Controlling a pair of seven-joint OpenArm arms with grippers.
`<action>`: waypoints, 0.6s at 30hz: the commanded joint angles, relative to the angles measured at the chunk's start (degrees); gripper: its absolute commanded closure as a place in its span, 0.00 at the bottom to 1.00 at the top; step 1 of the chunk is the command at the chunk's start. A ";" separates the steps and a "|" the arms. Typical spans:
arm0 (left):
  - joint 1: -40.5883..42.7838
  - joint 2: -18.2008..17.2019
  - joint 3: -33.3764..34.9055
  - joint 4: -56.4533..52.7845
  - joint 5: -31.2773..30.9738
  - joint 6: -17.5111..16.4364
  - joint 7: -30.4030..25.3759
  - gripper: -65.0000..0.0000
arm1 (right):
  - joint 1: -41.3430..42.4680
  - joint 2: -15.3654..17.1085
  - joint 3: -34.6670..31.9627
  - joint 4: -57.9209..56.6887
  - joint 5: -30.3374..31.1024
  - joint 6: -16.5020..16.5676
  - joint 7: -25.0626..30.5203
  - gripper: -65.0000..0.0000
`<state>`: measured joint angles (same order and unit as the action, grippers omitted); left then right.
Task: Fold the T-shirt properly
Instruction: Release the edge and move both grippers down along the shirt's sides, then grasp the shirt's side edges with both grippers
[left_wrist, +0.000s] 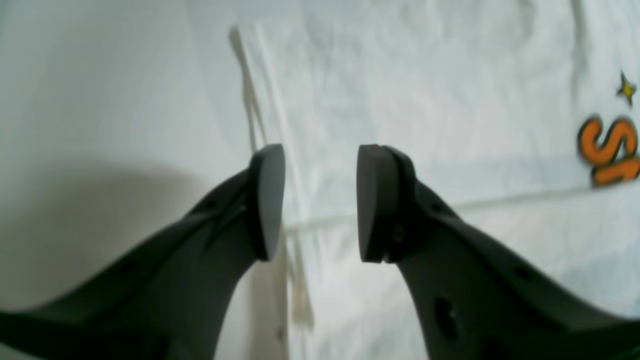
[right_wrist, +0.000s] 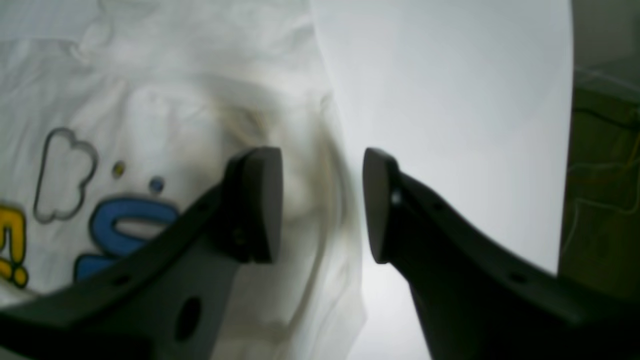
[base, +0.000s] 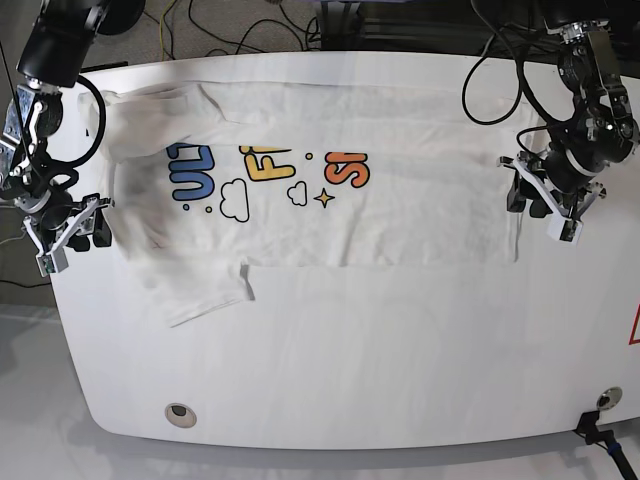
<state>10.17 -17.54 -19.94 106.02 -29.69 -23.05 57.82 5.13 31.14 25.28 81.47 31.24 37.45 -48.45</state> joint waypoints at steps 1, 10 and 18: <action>-2.77 -1.05 0.35 -1.57 1.02 1.42 -1.47 0.64 | 6.77 1.97 -4.04 -6.00 -2.37 0.88 3.60 0.57; -6.40 -1.04 0.10 -3.79 2.13 2.31 -1.37 0.63 | 24.63 0.54 -19.18 -26.88 -3.28 2.55 9.84 0.57; -7.40 -1.40 0.28 -6.14 2.83 1.98 -1.88 0.63 | 31.62 -3.87 -20.64 -43.85 -3.54 2.55 13.77 0.56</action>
<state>4.01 -17.93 -19.46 99.81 -26.55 -20.97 57.45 33.87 27.16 4.25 40.14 27.03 39.68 -36.45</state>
